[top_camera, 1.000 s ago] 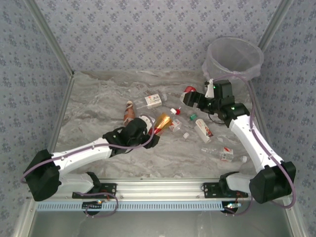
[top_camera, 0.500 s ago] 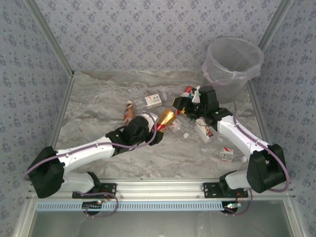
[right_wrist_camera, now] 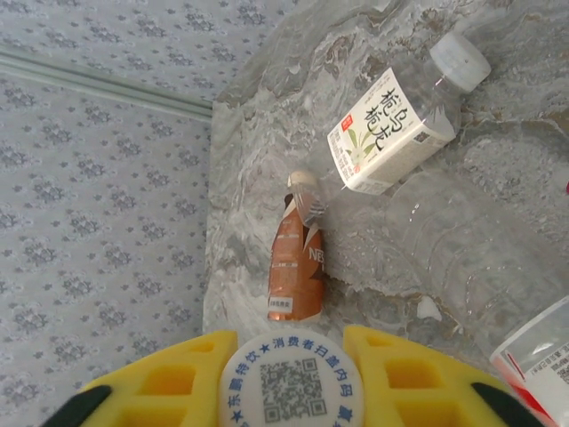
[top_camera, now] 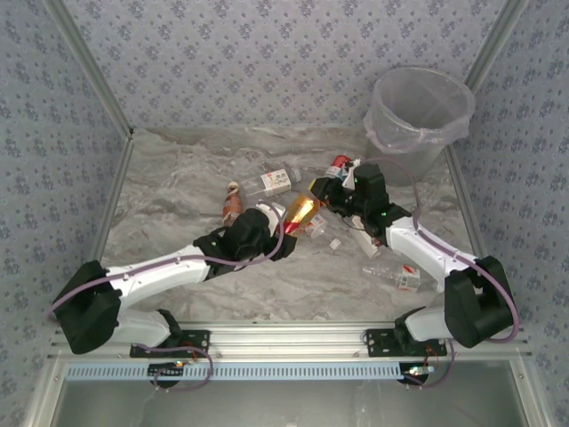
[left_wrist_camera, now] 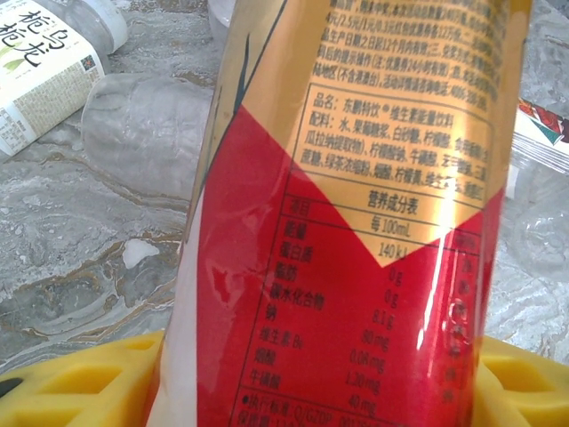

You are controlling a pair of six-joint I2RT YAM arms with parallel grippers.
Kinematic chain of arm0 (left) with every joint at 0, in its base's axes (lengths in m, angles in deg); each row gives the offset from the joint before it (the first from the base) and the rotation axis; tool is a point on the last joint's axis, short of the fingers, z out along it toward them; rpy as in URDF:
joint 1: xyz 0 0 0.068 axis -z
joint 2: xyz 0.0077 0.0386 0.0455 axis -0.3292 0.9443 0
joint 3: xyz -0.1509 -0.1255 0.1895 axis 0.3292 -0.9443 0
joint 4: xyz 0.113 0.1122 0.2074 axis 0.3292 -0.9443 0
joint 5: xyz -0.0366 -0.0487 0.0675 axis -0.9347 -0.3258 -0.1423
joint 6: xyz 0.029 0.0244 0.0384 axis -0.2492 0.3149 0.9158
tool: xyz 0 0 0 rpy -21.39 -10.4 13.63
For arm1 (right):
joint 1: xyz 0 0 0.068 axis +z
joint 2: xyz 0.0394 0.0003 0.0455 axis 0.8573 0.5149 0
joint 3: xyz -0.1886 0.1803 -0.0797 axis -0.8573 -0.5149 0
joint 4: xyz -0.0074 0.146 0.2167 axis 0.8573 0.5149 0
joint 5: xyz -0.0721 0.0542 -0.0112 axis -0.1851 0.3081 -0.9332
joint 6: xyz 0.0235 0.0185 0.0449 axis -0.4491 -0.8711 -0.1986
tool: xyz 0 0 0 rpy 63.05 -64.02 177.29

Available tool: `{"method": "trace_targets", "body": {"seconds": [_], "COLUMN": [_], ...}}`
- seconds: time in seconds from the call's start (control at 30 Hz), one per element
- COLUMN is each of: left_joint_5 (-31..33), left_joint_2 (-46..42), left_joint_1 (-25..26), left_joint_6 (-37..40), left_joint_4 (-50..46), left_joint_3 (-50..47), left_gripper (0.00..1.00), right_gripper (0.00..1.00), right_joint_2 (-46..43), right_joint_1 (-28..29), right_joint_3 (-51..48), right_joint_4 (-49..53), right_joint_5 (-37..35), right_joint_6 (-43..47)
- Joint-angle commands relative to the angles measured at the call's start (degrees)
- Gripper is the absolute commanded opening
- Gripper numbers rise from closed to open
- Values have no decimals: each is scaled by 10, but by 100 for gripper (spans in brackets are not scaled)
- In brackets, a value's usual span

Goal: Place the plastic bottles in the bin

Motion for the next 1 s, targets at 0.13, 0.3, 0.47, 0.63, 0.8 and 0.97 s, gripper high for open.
{"method": "trace_targets", "body": {"seconds": [0.13, 0.3, 0.47, 0.63, 0.8, 0.97], "left_joint_5": [-13, -7, 4, -8, -8, -6], "left_joint_2": [14, 16, 19, 17, 10, -6], "left_joint_1": [3, 3, -2, -10, -17, -28], "left_joint_6": [-17, -27, -40, -46, -51, -60], "left_joint_4": [29, 26, 10, 11, 13, 21], "left_joint_3": [27, 29, 37, 36, 31, 18], "left_gripper": [58, 64, 78, 99, 99, 99], "right_gripper": [4, 0, 0, 0, 0, 0], "right_joint_2": [-7, -13, -17, -17, -16, -14], "right_joint_1": [9, 10, 10, 10, 10, 9], "right_joint_3": [-8, -6, -3, 6, 16, 24], "right_joint_4": [-28, -14, -2, 21, 39, 54], "right_joint_5": [-27, -25, -26, -30, -39, -47], "right_joint_6": [-5, 11, 21, 28, 36, 43]}}
